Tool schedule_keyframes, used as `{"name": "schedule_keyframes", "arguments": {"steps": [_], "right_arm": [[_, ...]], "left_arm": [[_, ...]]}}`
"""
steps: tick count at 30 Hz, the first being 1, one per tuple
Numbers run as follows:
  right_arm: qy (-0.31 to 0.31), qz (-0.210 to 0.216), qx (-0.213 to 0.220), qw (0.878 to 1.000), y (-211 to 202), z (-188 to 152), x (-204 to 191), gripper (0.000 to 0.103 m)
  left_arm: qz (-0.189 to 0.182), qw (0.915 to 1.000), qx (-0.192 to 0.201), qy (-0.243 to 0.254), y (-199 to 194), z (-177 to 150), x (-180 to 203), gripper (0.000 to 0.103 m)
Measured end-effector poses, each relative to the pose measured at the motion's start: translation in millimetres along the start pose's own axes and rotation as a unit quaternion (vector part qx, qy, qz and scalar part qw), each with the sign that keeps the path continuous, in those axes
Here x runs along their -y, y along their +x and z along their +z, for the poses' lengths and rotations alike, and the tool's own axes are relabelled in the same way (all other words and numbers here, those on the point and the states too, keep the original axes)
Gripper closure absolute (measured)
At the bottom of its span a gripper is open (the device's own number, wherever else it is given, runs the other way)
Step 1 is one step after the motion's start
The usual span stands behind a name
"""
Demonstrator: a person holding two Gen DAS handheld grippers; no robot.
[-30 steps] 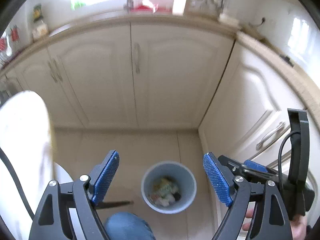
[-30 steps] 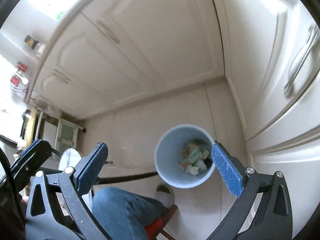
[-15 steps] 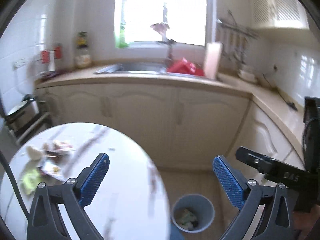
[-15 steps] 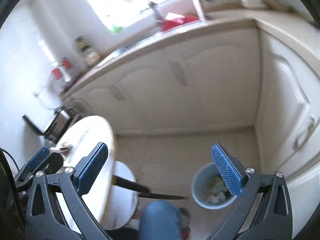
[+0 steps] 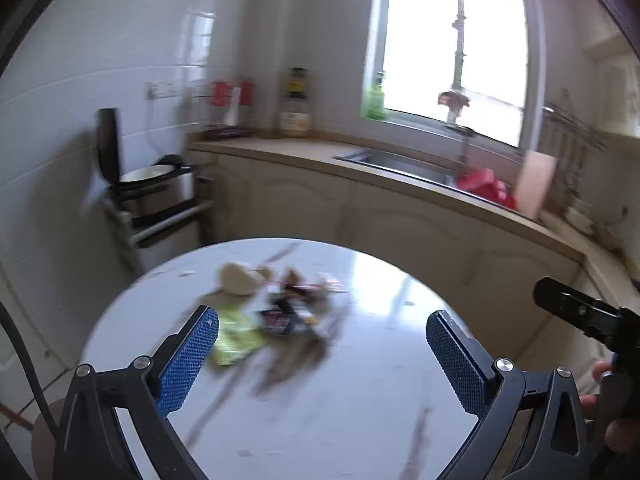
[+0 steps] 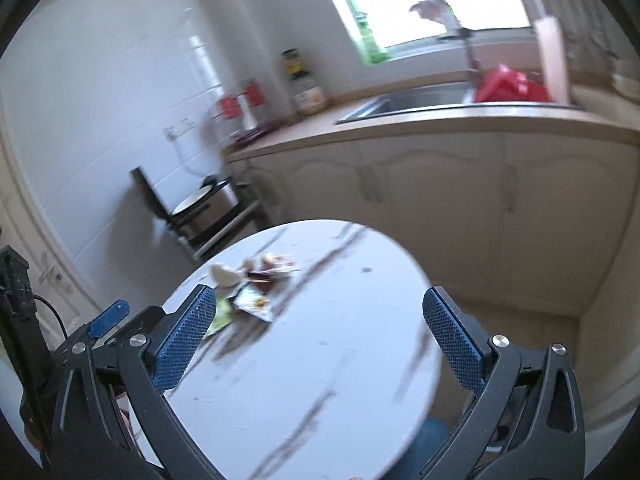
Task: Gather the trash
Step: 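Move both open tools back over the table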
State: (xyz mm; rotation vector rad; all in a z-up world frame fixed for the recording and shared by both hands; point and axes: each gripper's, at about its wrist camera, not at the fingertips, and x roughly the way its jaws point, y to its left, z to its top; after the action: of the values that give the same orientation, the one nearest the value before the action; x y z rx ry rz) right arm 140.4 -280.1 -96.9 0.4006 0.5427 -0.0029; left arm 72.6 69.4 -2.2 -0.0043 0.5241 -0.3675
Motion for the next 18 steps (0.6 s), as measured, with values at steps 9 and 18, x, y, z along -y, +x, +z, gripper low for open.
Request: {"name": "schedule_keyframes", "arguments": {"steps": [9,18], "right_arm": [[-0.054,0.038,-0.016,0.998,29.0,-2.0,-67.1,0.0],[-0.124,0.029,-0.016,0.992,45.4,-2.0,-117.9,0.0]], "left_arm": [[0.066,0.9974,0.01,-0.026,-22.5,1.3,-29.7,0.001],[0.108,0.9933,-0.004,-0.042,-20.1,3.1,-41.9,0.001]]}}
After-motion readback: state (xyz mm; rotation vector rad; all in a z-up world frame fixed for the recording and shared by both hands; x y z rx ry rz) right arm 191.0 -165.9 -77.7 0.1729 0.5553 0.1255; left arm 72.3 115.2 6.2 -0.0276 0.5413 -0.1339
